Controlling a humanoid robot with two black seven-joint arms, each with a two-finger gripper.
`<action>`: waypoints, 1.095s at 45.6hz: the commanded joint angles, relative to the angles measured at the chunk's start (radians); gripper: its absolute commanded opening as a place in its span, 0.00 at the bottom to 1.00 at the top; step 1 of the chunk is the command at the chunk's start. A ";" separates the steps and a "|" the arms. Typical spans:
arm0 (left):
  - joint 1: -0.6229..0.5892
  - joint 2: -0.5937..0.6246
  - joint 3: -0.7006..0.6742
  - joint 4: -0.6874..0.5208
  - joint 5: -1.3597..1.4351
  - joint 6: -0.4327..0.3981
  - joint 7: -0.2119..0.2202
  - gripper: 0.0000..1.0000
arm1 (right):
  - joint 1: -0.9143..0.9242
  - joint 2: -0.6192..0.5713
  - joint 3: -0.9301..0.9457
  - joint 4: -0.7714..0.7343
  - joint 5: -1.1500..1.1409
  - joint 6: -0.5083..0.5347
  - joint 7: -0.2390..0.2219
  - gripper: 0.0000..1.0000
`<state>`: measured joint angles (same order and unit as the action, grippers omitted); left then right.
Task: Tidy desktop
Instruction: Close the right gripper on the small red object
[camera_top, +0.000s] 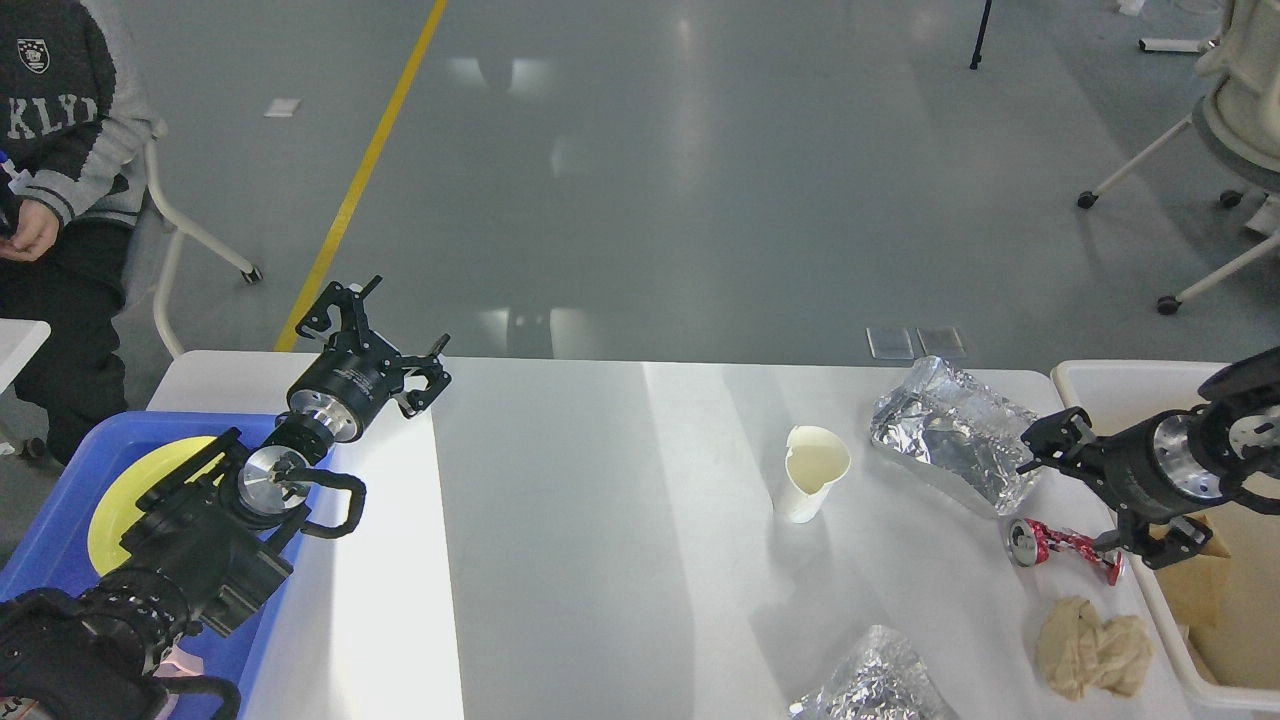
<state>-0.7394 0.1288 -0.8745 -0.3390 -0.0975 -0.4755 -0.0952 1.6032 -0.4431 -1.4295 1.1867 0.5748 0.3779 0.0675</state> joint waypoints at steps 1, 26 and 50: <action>0.000 -0.001 0.000 0.000 0.001 0.000 -0.001 0.99 | -0.117 -0.002 0.029 -0.110 0.180 -0.011 -0.032 1.00; 0.000 -0.001 0.000 0.000 0.001 0.000 -0.001 0.99 | -0.390 -0.028 0.343 -0.277 0.286 -0.301 -0.173 1.00; 0.000 -0.001 0.000 0.000 -0.001 0.000 -0.001 0.99 | -0.545 -0.019 0.549 -0.460 0.287 -0.378 -0.227 0.93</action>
<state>-0.7393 0.1273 -0.8744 -0.3391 -0.0973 -0.4755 -0.0966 1.0814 -0.4622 -0.9468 0.7509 0.8619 0.0049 -0.1563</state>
